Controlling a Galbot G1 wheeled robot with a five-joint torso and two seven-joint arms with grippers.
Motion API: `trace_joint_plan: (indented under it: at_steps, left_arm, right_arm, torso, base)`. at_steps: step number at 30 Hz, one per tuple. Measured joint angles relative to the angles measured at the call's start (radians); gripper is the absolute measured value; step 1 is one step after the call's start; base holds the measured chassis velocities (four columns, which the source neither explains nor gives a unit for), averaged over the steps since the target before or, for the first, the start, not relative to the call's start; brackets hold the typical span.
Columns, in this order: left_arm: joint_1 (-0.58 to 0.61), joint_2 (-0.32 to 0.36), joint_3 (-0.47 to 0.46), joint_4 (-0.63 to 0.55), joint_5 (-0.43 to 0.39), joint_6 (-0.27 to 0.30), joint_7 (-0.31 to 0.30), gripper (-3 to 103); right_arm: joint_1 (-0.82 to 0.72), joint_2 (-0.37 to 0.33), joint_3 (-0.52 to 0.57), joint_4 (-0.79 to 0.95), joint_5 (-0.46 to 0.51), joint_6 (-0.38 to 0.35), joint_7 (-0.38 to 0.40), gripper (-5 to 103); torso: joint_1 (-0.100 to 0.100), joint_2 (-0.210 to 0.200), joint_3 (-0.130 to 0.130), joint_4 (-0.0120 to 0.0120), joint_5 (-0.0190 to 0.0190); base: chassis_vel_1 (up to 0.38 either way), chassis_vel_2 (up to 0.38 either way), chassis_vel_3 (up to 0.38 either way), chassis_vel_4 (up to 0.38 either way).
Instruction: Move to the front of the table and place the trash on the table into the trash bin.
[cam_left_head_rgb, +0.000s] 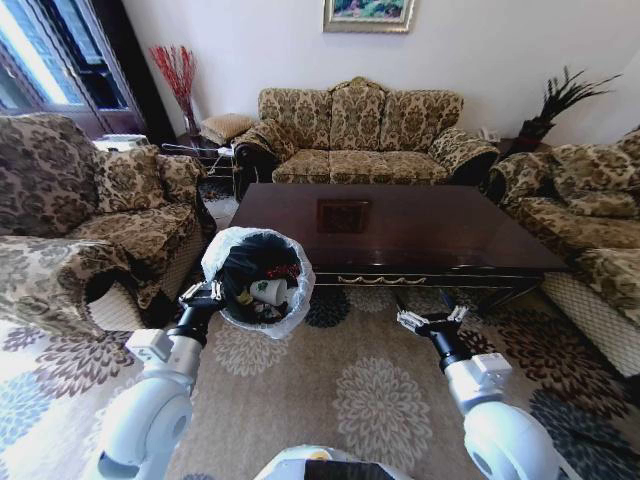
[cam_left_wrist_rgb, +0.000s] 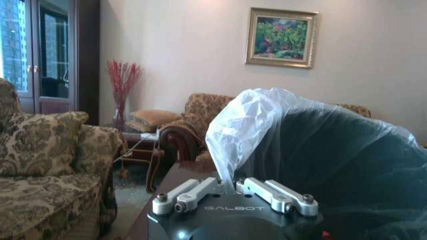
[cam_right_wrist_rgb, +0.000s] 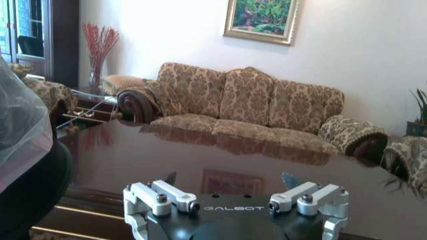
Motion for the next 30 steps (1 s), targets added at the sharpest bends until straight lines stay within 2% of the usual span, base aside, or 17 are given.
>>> trace_joint_plan:
  at_steps: [13, 14, 15, 19, 25, 30]
  left_arm:
    - [0.0, 0.0, 0.0, 0.0, 0.0, 0.0, 0.0, 3]
    - [0.011, 0.008, -0.021, 0.0, -0.021, -0.014, 0.001, 3]
    - [0.027, 0.016, -0.05, 0.0, -0.033, -0.028, -0.002, 3]
    - [0.041, 0.022, -0.076, 0.0, -0.04, -0.043, -0.008, 3]
    - [0.044, 0.023, -0.08, 0.0, -0.053, -0.042, -0.002, 3]
    - [0.049, 0.023, -0.088, 0.0, -0.036, -0.006, -0.008, 3]
  right_arm:
    - [0.0, 0.0, 0.0, 0.0, 0.0, 0.0, 0.0, 100]
    - [0.0, 0.006, 0.012, 0.001, 0.008, 0.0, 0.0, 100]
    - [0.001, 0.018, 0.032, 0.006, 0.023, 0.0, 0.0, 100]
    - [0.003, 0.055, 0.11, 0.031, 0.075, -0.011, 0.007, 100]
    - [0.004, 0.06, 0.119, 0.034, 0.092, -0.001, 0.007, 100]
    - [0.003, 0.063, 0.122, 0.033, 0.092, 0.003, 0.007, 100]
  torso:
    - [0.0, 0.0, 0.0, 0.0, 0.0]
    - [0.0, 0.0, 0.0, -0.0006, -0.0005]
    - [0.0, 0.0, 0.0, 0.0003, 0.0003]
    - [0.0, 0.0, 0.0, 0.0002, -0.0003]
    - [0.0, 0.0, 0.0, -0.0002, 0.0]
    - [0.0, 0.0, 0.0, 0.0, -0.0002]
  base:
    - [0.0, 0.0, 0.0, 0.0]
    - [0.0, 0.0, 0.0, 0.0]
    - [0.0, 0.0, 0.0, 0.0]
    - [0.0, 0.0, 0.0, 0.0]
    - [0.0, 0.0, 0.0, 0.0]
    - [0.0, 0.0, 0.0, 0.0]
